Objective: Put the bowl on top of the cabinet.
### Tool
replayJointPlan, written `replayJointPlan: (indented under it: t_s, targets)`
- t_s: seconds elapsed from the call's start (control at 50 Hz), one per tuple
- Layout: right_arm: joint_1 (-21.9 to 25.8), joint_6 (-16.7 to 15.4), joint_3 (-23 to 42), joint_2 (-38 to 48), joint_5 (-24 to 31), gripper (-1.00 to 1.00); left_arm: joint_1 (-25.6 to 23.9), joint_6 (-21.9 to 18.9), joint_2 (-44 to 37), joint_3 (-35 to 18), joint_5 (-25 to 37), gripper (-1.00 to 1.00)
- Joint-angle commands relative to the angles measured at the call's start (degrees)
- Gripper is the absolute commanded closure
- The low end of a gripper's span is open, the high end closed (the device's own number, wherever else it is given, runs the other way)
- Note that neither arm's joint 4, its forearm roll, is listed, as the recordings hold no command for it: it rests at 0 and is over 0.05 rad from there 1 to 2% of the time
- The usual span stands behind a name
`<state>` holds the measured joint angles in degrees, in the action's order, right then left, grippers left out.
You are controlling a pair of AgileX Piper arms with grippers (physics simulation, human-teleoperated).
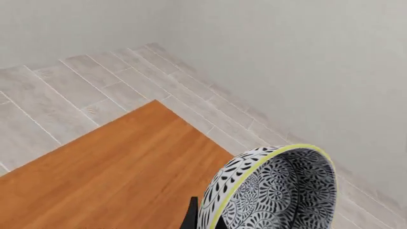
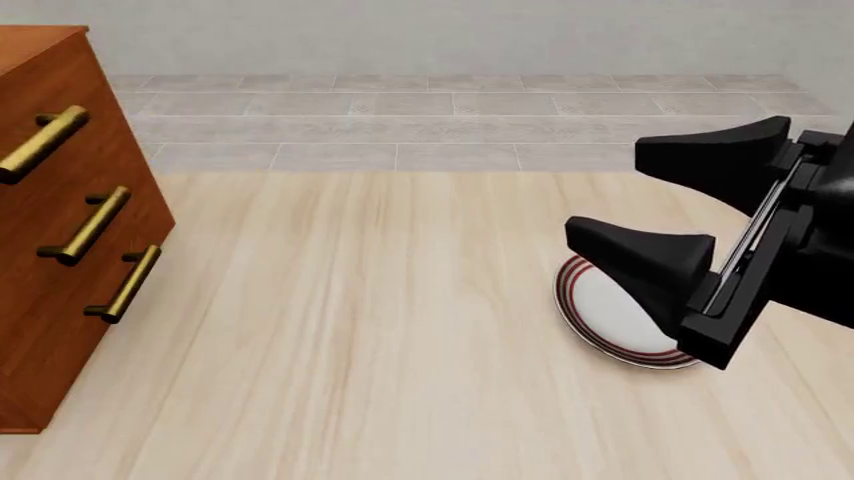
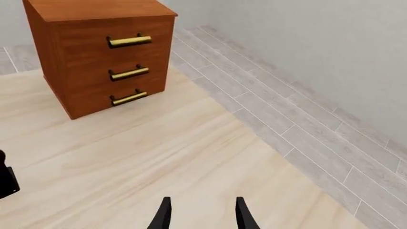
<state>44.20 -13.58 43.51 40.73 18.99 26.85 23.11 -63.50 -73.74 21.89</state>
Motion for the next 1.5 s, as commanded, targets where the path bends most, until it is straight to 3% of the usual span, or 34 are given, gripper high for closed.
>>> replayJointPlan:
  t_s: [0.02, 0.04, 0.14, 0.64, 0.98, 1.5]
  targets:
    - [0.1, 0.1, 0.0, 0.0, 0.1, -1.0, 1.5, 3.5, -0.3, 2.1, -2.8, 1.0]
    - [0.2, 0.1, 0.1, 0.0, 0.2, -1.0, 1.8, 5.4, -0.1, 3.0, -3.6, 1.0]
    - [0.3, 0.1, 0.0, -0.1, 0.2, -1.0, 4.3, 5.5, -2.0, 2.5, -3.2, 1.0]
    - [0.5, 0.0, -0.2, 0.0, -0.1, -1.0, 6.2, 14.4, -3.6, 11.1, -12.6, 1.0]
    - [0.4, -0.1, -0.4, 0.2, -0.2, -1.0, 6.2, 18.1, -4.0, 14.1, -15.6, 1.0]
    - [0.8, -0.3, -0.5, 0.2, 0.1, -1.0, 6.5, 20.6, -3.7, 16.5, -17.8, 1.0]
